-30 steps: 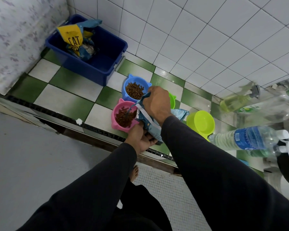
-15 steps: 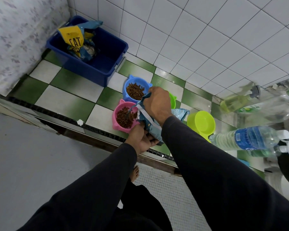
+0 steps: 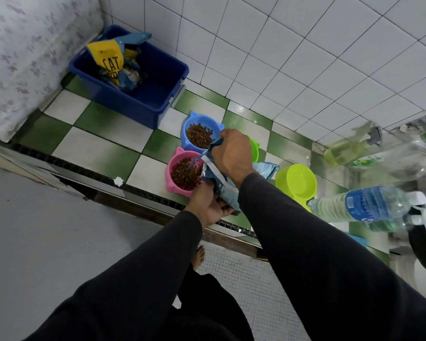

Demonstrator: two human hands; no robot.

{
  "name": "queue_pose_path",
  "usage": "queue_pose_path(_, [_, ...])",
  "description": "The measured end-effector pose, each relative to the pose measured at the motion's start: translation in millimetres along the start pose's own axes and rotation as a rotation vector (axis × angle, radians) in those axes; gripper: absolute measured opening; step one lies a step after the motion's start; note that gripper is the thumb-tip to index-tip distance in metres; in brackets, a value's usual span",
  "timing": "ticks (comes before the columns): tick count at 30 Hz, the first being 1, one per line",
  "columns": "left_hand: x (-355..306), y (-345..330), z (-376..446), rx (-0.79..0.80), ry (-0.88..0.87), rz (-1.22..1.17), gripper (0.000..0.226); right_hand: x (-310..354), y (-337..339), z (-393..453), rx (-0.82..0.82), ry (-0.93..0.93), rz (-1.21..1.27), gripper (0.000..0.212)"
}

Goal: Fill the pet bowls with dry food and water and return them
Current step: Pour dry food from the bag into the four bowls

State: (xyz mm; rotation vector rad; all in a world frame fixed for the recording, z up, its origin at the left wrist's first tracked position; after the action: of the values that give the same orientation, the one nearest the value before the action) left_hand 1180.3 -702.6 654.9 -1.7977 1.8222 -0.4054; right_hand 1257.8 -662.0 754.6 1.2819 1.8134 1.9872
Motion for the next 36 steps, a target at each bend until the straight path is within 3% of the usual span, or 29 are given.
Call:
queue_pose_path(12, [3.2, -0.3, 1.8, 0.018, 0.002, 0.013, 0.029, -11.6, 0.3, 1.8, -0.027, -0.019, 0.038, 0.018])
queue_pose_path(18, [4.8, -0.8, 4.1, -0.010, 0.004, 0.043, 0.029, -17.2, 2.6, 0.1, -0.030, -0.035, 0.061, 0.006])
queue_pose_path(22, [7.4, -1.3, 6.1, -0.026, -0.018, 0.062, 0.035, -25.4, 10.5, -3.2, -0.070, -0.083, 0.147, 0.022])
queue_pose_path(28, [9.7, -4.7, 3.2, -0.026, -0.063, 0.086, 0.036, -50.7, 22.6, -8.7, -0.174, -0.179, 0.272, 0.018])
queue_pose_path(32, [13.0, -7.5, -0.1, -0.027, -0.095, 0.135, 0.025, -67.5, 27.9, -12.6, -0.227, -0.232, 0.376, 0.003])
queue_pose_path(36, [14.3, -11.0, -3.0, -0.048, -0.169, 0.189, 0.020, -81.6, 34.9, -18.2, -0.292, -0.293, 0.515, 0.017])
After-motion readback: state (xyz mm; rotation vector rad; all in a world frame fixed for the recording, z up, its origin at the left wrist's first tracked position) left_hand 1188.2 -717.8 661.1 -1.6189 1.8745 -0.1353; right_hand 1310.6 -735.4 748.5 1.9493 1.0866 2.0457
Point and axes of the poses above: each hand's wrist, its own z-axis towards the middle knuckle, its own y-axis out of the back of the hand, x = y × z, the point moved 1 cm from there along z, towards the middle knuckle, and after that the axes turned 5 degrees about z, right-handed, at the moved point
